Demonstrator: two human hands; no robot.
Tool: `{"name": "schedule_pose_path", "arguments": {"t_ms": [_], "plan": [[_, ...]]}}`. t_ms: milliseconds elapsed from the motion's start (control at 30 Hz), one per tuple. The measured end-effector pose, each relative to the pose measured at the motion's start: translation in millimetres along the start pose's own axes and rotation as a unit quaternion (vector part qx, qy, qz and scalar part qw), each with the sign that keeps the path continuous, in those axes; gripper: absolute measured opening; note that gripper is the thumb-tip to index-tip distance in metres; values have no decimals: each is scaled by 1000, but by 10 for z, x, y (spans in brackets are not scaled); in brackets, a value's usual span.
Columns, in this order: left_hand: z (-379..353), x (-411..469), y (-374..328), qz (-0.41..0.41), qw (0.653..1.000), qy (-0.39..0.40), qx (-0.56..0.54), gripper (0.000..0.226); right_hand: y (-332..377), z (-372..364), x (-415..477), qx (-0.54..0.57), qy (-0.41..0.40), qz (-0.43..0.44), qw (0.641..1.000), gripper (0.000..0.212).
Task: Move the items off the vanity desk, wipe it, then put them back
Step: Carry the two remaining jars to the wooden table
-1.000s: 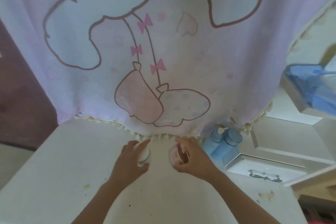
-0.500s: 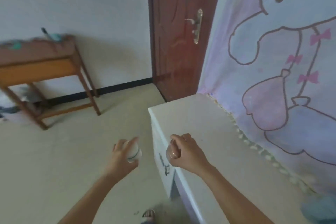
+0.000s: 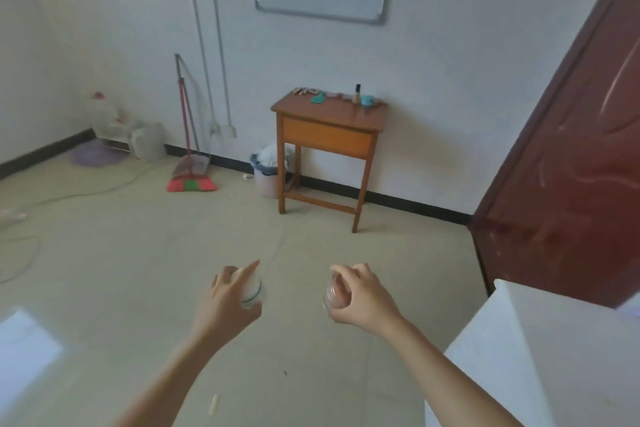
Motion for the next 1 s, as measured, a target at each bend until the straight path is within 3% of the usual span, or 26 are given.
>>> {"name": "schedule_pose_path", "arguments": {"t_ms": [200, 400, 633, 867, 1000], "plan": [[774, 350, 824, 22, 999, -6, 38, 76, 906, -338, 844, 10, 27, 21, 999, 64], [994, 822, 1194, 39, 999, -9, 33, 75, 1231, -343, 1467, 0, 41, 23, 999, 68], [1037, 1839, 1093, 5, 998, 9, 55, 75, 1076, 55, 2392, 21, 33, 13, 999, 67], [1322, 3165, 784, -17, 997, -25, 65, 71, 939, 812, 3693, 16, 9, 47, 999, 66], [1476, 3772, 742, -9, 997, -78, 7, 68, 890, 1099, 4376, 16, 4, 63, 998, 68]]}}
Point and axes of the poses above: each hand's wrist, its own x-axis towards the middle knuckle, its own z-axis out of the back of the hand, y = z × x, the point moved 9 cm from there along x, towards the middle knuckle, and after that the axes turned 10 degrees about y, right-handed, at the moved point
